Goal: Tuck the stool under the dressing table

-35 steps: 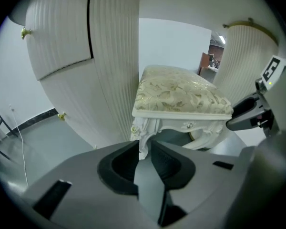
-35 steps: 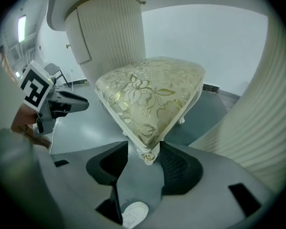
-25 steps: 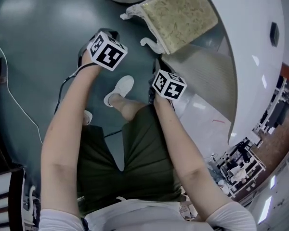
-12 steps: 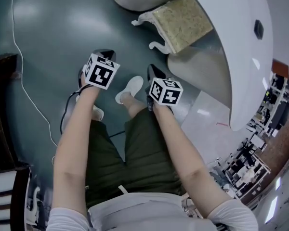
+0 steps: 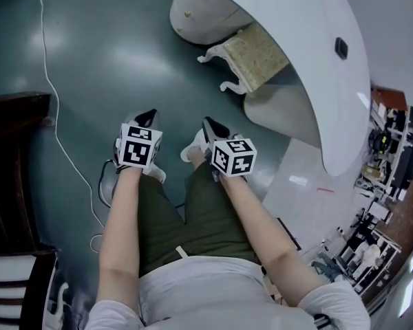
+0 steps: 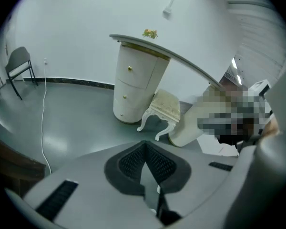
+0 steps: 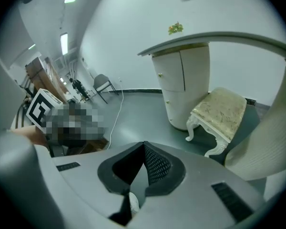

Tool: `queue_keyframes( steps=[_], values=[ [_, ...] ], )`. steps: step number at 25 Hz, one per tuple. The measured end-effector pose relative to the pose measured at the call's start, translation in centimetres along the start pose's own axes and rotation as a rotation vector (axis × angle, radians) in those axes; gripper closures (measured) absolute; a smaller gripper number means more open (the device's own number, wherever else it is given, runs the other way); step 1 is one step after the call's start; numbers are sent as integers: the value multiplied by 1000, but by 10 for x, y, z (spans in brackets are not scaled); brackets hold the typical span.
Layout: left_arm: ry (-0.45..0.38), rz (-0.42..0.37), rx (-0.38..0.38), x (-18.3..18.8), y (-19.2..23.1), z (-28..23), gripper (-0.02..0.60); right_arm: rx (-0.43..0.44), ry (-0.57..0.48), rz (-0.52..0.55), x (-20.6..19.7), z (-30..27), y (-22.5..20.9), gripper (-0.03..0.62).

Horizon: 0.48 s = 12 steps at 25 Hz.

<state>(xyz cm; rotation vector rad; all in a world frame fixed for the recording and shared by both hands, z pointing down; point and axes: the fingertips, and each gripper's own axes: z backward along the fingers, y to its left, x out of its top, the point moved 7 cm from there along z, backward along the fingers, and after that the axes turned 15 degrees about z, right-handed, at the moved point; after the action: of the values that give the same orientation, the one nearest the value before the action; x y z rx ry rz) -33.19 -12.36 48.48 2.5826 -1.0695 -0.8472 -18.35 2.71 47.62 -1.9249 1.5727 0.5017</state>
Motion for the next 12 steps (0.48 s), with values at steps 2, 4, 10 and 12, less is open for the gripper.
queue_keyframes(
  steps=[2,4,10,12],
  values=[
    [-28,43,-2,0,4,28,580,23,-19,24,14,16,17,585],
    [-67,79,-11,3,7,58,580,41,-40,40,30,31,35,585],
    [-184,71,-53,14,-2,147,578,109,-114,104,81,81,91,585],
    [-216,61,-78,19,-10,173,578,136,-148,120,98,99,106,585]
  ],
)
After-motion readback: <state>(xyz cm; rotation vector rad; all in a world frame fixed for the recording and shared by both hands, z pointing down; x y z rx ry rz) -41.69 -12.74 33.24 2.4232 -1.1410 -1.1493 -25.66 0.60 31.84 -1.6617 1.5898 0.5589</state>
